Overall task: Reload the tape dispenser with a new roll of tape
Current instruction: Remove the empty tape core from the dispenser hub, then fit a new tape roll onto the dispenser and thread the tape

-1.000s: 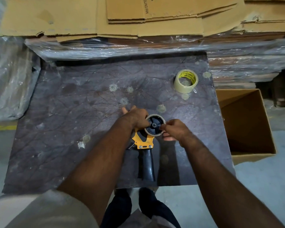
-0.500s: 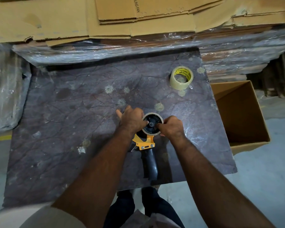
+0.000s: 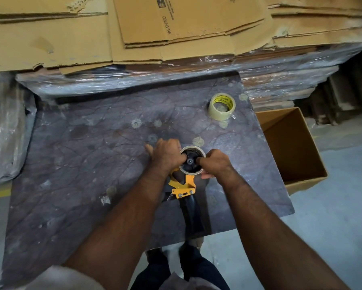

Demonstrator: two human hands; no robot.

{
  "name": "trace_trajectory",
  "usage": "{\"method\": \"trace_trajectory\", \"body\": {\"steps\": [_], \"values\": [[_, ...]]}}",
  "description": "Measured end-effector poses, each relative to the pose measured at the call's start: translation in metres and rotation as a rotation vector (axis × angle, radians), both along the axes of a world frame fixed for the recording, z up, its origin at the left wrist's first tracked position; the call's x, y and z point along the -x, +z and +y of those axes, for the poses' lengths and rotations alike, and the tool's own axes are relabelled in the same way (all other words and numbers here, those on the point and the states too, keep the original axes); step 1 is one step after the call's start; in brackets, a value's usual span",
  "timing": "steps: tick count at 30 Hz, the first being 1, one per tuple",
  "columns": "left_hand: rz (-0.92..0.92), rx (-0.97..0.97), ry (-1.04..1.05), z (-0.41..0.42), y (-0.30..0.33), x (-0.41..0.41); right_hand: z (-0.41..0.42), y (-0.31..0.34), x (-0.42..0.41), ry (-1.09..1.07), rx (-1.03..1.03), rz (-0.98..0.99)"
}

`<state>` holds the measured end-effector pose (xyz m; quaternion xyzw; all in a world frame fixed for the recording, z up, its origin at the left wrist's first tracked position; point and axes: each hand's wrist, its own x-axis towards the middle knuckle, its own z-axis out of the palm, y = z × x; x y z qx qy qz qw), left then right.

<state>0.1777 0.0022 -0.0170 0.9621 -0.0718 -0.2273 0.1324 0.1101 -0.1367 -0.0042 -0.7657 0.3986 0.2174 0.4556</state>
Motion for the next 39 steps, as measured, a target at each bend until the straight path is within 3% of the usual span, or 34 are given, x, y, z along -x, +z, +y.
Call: {"method": "trace_trajectory", "body": {"steps": [3,7,10,13,15,20,24,28,33,39], "values": [[0.109,0.137,0.071,0.006,-0.004,0.000,-0.001,-0.005,0.004,-0.035,0.013,-0.003],[0.166,0.173,0.054,0.010,0.000,0.007,0.010,-0.010,0.006,0.097,0.343,0.020],[0.216,0.230,0.088,0.015,0.003,0.010,0.018,-0.005,0.006,0.092,0.431,0.016],[0.348,0.489,0.138,0.024,0.009,0.010,0.018,-0.004,0.005,0.049,0.429,-0.003],[0.387,0.585,0.146,0.031,0.016,0.012,0.018,0.001,0.004,0.001,0.351,-0.026],[0.368,0.713,0.152,0.054,0.034,0.014,0.025,0.042,0.018,-0.148,-0.092,-0.190],[0.333,0.877,0.161,0.072,0.062,0.013,0.023,0.077,0.039,0.083,-0.281,-0.360],[0.306,0.920,0.141,0.072,0.090,0.008,0.027,0.096,0.031,0.321,-0.078,-0.499],[0.296,0.915,0.188,0.064,0.102,-0.013,0.014,0.111,-0.001,0.258,0.033,-0.510],[0.204,0.852,0.369,0.046,0.071,-0.039,-0.014,0.074,-0.061,0.368,0.282,-0.485]]}}
